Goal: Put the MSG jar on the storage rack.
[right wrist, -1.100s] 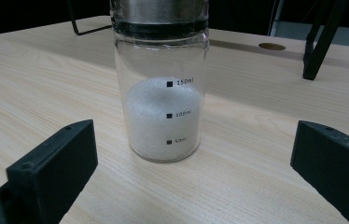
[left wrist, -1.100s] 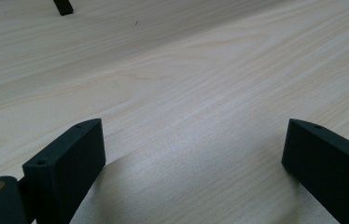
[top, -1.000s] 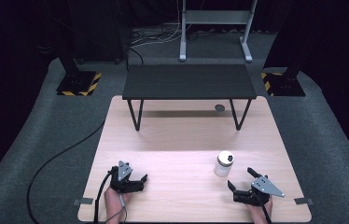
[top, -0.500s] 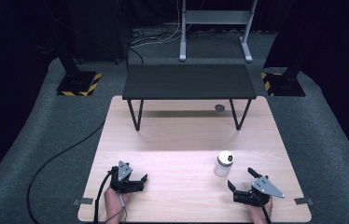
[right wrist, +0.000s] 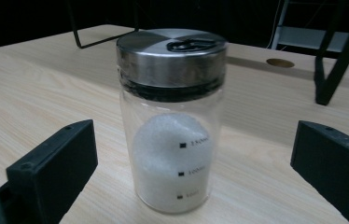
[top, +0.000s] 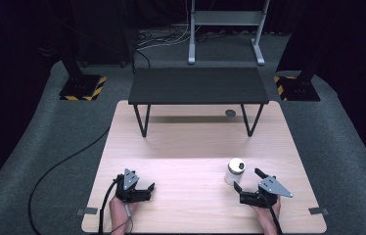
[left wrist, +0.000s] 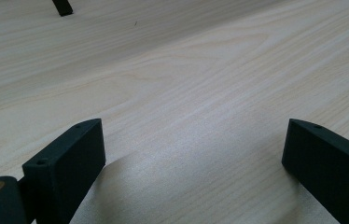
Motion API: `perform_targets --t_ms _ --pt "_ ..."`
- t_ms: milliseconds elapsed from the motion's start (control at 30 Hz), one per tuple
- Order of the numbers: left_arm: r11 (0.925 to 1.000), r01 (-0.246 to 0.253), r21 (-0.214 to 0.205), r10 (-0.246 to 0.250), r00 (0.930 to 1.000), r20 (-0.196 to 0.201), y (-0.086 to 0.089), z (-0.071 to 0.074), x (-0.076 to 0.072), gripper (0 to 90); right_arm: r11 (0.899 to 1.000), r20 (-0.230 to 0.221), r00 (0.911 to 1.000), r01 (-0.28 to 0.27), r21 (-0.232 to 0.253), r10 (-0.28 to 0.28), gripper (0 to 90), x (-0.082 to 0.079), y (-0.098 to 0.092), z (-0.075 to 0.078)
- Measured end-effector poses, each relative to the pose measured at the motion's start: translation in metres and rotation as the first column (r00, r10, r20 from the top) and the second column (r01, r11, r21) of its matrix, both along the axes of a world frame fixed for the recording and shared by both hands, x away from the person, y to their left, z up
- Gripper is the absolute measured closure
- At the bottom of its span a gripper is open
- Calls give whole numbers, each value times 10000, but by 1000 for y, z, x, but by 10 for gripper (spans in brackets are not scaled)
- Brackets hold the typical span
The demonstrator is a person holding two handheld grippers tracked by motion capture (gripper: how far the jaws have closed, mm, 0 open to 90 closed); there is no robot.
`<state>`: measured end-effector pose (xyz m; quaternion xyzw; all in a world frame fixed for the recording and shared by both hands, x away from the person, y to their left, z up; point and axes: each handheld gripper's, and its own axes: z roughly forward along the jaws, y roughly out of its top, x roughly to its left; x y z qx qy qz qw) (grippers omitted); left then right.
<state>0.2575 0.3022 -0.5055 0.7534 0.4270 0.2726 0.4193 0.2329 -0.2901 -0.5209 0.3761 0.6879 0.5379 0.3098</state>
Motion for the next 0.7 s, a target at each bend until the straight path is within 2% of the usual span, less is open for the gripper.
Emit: perform_targets --t_ms 300,400,600,667,700 --pt "10000 -15 6 15 10000 -15 0 0 0 56 9991 -475 9980 -418 -68 414 0 29 20 -3" --pt "10000 -8 18 8 10000 -6 0 0 0 56 9989 -486 9982 -372 -269 359 0 31 24 -2" --pt "10000 -6 17 6 10000 -6 0 0 0 55 9989 -486 9982 -372 -269 359 0 31 24 -2" --pt "10000 -5 13 5 10000 -6 0 0 0 56 9990 -466 9981 -419 -161 411 58 33 23 -2" --pt "10000 -5 13 5 10000 -6 0 0 0 56 9990 -466 9981 -419 -161 411 58 33 23 -2"
